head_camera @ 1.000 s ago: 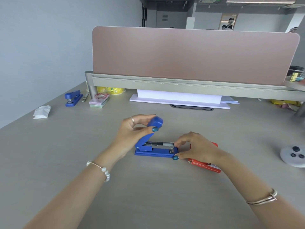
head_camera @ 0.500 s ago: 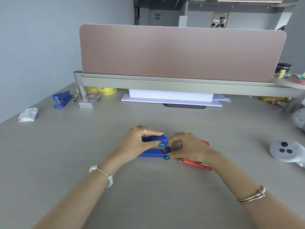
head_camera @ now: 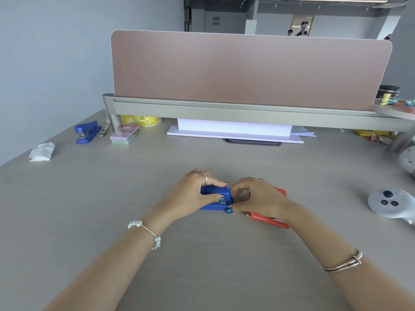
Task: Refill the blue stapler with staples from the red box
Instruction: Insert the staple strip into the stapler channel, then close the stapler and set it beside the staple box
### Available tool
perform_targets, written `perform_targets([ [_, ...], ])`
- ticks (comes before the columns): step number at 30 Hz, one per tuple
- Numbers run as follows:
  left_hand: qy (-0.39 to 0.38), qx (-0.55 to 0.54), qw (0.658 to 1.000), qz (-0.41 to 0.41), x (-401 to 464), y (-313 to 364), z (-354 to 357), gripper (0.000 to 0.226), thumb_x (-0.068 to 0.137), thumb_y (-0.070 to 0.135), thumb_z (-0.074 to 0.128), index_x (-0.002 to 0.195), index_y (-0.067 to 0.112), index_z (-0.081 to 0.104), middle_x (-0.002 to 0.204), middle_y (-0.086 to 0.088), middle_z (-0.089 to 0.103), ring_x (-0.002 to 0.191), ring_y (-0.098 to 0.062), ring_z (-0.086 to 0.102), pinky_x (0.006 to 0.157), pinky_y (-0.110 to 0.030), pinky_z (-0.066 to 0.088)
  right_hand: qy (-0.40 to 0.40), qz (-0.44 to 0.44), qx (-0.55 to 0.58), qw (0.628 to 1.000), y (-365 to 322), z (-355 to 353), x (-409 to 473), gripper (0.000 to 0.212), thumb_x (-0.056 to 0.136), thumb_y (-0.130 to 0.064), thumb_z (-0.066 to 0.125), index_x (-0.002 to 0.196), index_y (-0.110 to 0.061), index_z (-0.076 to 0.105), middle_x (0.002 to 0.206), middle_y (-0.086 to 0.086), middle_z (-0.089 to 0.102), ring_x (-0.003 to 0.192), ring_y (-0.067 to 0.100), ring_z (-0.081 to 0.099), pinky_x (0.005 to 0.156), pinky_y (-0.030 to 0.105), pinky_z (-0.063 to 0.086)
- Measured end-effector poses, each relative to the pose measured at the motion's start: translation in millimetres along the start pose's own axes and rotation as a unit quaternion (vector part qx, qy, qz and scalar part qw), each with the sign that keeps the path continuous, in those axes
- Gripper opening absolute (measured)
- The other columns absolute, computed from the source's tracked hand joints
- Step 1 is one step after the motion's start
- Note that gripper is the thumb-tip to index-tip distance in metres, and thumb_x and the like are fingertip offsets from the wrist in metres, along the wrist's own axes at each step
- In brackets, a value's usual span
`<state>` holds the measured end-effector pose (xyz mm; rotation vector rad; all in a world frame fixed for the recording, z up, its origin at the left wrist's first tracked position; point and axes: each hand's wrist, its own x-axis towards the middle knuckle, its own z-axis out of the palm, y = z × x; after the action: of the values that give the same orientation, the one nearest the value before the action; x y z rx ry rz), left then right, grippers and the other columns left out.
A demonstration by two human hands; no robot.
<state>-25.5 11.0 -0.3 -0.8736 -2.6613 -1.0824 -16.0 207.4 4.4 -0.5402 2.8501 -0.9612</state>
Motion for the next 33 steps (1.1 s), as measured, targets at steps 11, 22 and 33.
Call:
perform_targets([
  [11,0.010,-0.047,0.999,-0.022,-9.8,-12.8,-10.5,0.043,0.078,0.024,0.071,0.112,0.046,0.058,0.102,0.024,0.060,0.101,-0.002,0.054,0.087,-0.016,0.040,0.091,-0.046,-0.073,0.992,6.4,-5.2,-18.8,0.051,0.066,-0.052,0.070,0.112,-0.035,0.058,0.117,-0.011,0.060,0.115,0.009,0.041,0.099,0.031,0.029],
  [22,0.041,-0.152,0.985,-0.067,-29.0,-33.2,-17.1,0.031,0.067,0.031,0.075,0.094,0.046,0.068,0.104,0.029,0.067,0.099,0.003,0.063,0.087,-0.018,0.047,0.163,-0.074,-0.108,0.978,44.5,-5.8,-80.0,0.051,0.067,-0.060,0.056,0.113,-0.040,0.053,0.123,-0.016,0.050,0.116,0.009,0.042,0.100,0.030,0.038],
  [33,0.049,-0.126,0.989,-0.059,-18.4,-46.3,-14.7,0.045,0.071,0.008,0.073,0.094,0.046,0.067,0.103,0.033,0.066,0.095,0.003,0.064,0.083,-0.015,0.048,0.131,-0.085,-0.097,0.983,63.2,-12.2,-71.4,0.039,0.080,-0.031,0.056,0.119,-0.032,0.055,0.128,-0.010,0.053,0.122,0.006,0.042,0.104,0.009,0.024],
])
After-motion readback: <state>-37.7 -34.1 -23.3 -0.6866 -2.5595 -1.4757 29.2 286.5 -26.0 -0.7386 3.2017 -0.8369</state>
